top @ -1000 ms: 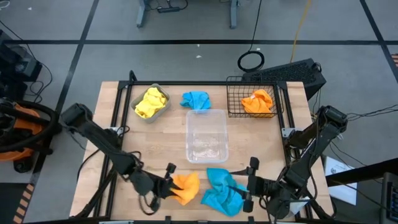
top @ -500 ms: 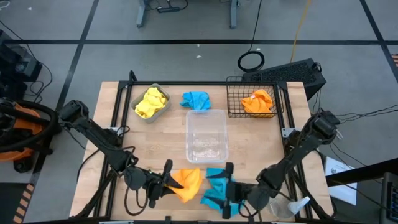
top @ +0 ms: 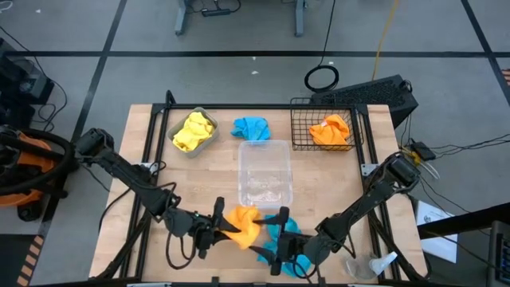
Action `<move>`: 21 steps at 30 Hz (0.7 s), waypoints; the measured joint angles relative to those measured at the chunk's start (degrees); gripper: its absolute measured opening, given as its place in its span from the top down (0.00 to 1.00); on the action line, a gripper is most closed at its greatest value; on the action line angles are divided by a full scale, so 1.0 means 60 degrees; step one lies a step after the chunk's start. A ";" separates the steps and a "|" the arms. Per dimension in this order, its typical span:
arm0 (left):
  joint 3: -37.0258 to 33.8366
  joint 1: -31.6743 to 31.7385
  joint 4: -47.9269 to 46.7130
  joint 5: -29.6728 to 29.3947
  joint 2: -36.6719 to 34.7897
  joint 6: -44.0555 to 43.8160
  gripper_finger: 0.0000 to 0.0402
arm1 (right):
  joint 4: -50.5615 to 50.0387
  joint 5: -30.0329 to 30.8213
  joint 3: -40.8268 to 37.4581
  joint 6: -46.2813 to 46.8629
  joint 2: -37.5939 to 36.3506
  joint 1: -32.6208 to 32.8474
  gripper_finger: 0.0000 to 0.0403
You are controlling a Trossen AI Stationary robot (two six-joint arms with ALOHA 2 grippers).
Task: Sort microfiber towel by color & place in baskets
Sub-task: Put the orange towel into the black wire basket
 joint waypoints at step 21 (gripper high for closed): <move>0.0007 0.0072 -0.0364 -0.0189 -0.0004 -0.0761 0.86 | -0.0995 -0.0310 0.0506 -0.1338 -0.0197 -0.0053 0.12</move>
